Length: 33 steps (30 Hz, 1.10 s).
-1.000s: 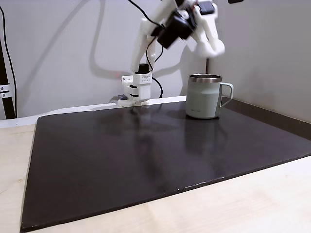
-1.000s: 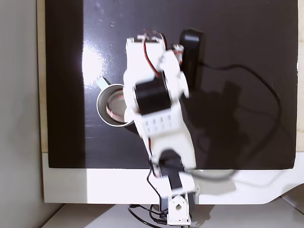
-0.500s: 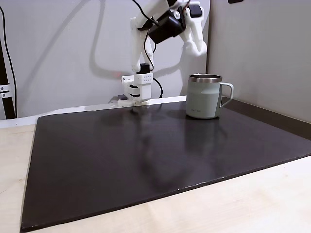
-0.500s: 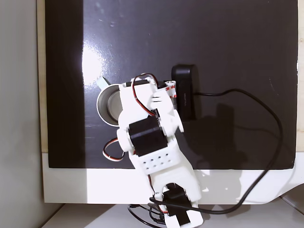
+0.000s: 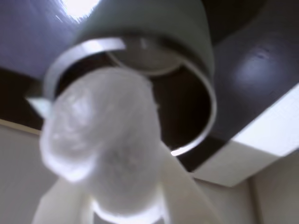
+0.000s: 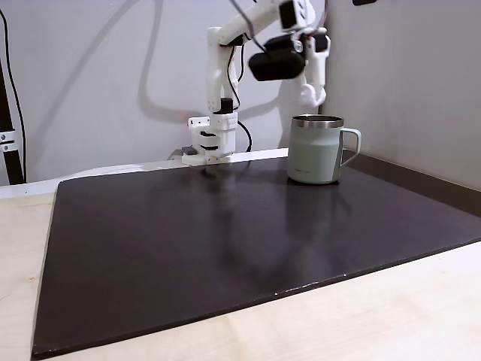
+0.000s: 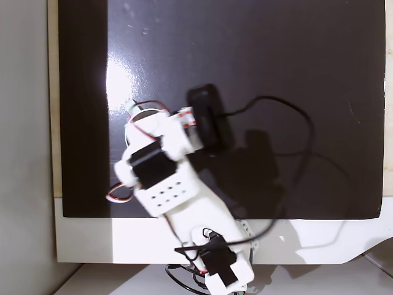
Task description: Grasp a gauze and put it in the cup.
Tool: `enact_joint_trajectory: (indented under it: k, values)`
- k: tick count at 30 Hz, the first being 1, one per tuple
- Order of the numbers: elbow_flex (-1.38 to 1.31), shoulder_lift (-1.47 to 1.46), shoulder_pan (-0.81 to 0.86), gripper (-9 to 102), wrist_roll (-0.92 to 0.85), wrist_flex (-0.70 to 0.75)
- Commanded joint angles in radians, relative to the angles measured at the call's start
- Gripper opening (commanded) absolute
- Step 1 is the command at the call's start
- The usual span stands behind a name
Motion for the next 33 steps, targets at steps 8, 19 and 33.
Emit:
enact_joint_trajectory:
  k: [8, 19, 33]
  values:
    - [0.052, 0.0, -0.121, 0, -0.055, 0.008]
    - [0.051, 0.008, -0.098, 26, -0.029, 0.008]
    - [0.048, 0.012, -0.092, 29, -0.021, 0.008]
